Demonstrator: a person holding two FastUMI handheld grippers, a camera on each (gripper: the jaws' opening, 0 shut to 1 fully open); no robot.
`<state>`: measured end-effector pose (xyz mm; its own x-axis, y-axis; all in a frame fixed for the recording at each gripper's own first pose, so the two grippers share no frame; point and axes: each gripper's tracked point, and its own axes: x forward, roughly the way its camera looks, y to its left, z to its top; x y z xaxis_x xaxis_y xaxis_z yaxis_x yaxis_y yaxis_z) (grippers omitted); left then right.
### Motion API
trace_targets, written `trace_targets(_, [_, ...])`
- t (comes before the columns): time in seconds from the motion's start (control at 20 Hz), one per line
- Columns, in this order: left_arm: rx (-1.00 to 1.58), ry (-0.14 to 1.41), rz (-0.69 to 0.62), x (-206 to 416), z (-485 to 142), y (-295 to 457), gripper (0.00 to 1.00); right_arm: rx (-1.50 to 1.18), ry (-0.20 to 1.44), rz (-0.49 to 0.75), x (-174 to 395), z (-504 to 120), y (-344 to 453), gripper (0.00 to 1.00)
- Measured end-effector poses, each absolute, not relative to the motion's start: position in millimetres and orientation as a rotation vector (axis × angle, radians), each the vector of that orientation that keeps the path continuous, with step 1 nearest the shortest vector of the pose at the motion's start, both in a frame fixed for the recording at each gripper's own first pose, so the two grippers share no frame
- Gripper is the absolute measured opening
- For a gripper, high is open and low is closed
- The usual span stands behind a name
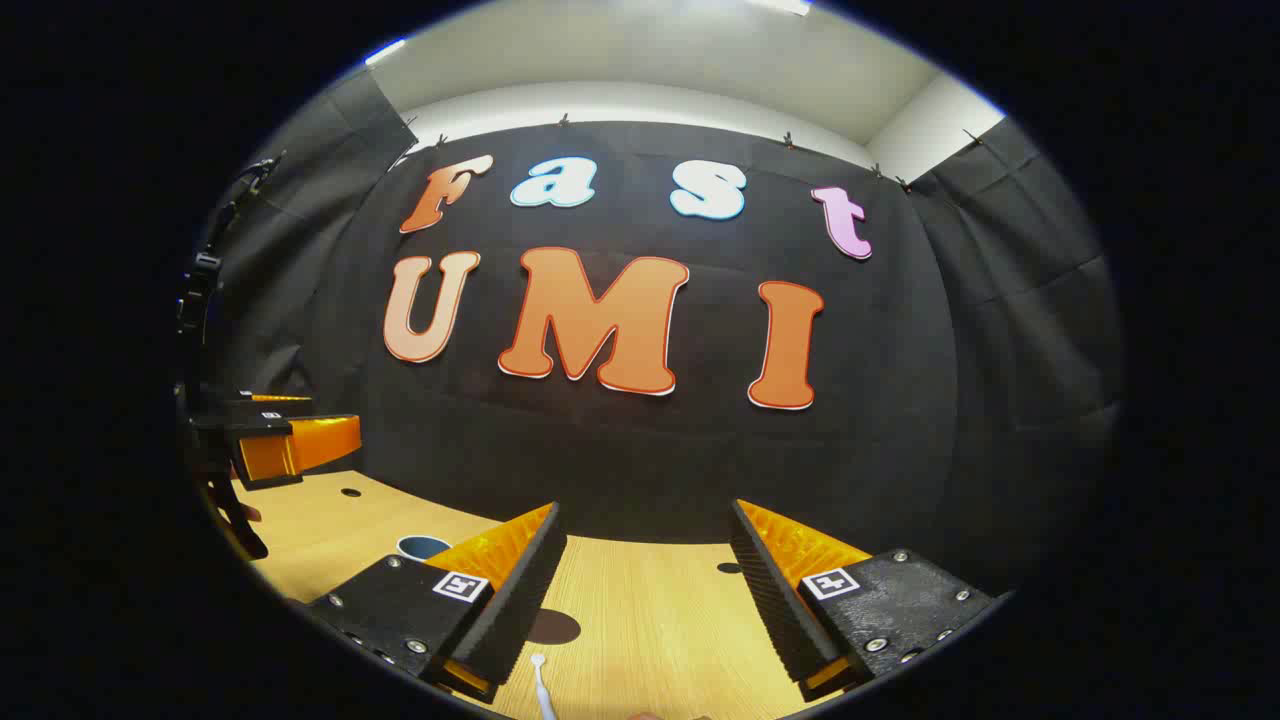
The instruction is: Put the toothbrush and toothpaste on the desktop into the cup, then pick up the cup and place it on the coaster on the desktop.
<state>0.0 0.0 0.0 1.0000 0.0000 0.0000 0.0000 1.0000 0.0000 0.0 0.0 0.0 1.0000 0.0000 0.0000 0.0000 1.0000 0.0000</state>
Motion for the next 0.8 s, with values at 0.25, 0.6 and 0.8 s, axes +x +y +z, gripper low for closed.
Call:
trace_targets(0.25, [-0.023,0.062,-0.006,-8,-19,-12,0.97,-0.007,0.022,0.036,2,-11,13,0.98])
trace_targets(0.6, [-0.014,0.079,0.008,-9,-32,-19,0.97,0.02,0.036,0.073,5,-15,18,0.98])
trace_targets(0.8, [-0.011,0.089,0.024,-11,-36,-18,0.97,0.011,0.058,0.088,1,-22,19,0.98])
